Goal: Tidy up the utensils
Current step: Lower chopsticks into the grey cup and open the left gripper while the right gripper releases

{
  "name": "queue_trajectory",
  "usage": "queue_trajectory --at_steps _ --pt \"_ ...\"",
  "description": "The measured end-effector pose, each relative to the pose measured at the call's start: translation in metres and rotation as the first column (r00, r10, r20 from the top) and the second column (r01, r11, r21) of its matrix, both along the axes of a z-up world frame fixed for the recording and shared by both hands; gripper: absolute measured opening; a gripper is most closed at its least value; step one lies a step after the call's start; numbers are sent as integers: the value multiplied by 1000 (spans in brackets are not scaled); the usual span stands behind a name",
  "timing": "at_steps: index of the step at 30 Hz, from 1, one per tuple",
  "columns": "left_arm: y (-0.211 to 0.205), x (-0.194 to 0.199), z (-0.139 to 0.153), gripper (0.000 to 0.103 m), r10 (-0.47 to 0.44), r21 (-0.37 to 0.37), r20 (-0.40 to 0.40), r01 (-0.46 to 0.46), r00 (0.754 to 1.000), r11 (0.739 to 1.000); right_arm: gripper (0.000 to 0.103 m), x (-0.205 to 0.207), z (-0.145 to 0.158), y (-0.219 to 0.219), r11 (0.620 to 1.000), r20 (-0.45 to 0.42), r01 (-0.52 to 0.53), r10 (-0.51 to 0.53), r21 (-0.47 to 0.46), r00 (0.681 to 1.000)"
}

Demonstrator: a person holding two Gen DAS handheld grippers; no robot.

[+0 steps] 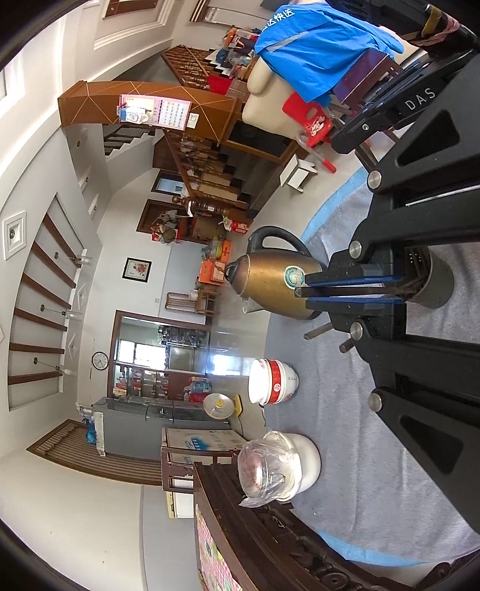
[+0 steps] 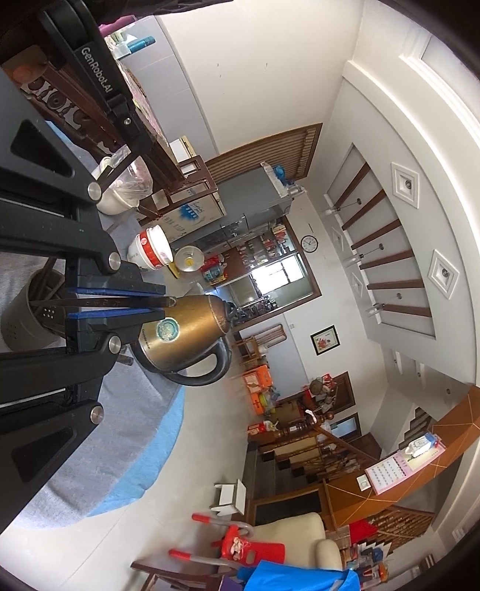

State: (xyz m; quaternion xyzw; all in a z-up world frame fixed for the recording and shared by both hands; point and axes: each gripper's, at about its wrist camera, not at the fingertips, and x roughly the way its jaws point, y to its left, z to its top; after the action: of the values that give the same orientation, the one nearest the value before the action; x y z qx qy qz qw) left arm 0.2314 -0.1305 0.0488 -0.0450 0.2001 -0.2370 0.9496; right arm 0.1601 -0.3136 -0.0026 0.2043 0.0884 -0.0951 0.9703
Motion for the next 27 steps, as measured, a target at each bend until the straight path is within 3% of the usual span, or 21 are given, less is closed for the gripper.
queue_trajectory --at_steps 24,27 --pt "-3 8 -10 6 5 22 -39 -4 999 1000 9 9 -6 -2 998 -45 -15 17 58 999" --pt "-4 9 -11 13 5 30 -42 -3 999 1000 10 10 -8 -5 997 -52 -18 22 79 998"
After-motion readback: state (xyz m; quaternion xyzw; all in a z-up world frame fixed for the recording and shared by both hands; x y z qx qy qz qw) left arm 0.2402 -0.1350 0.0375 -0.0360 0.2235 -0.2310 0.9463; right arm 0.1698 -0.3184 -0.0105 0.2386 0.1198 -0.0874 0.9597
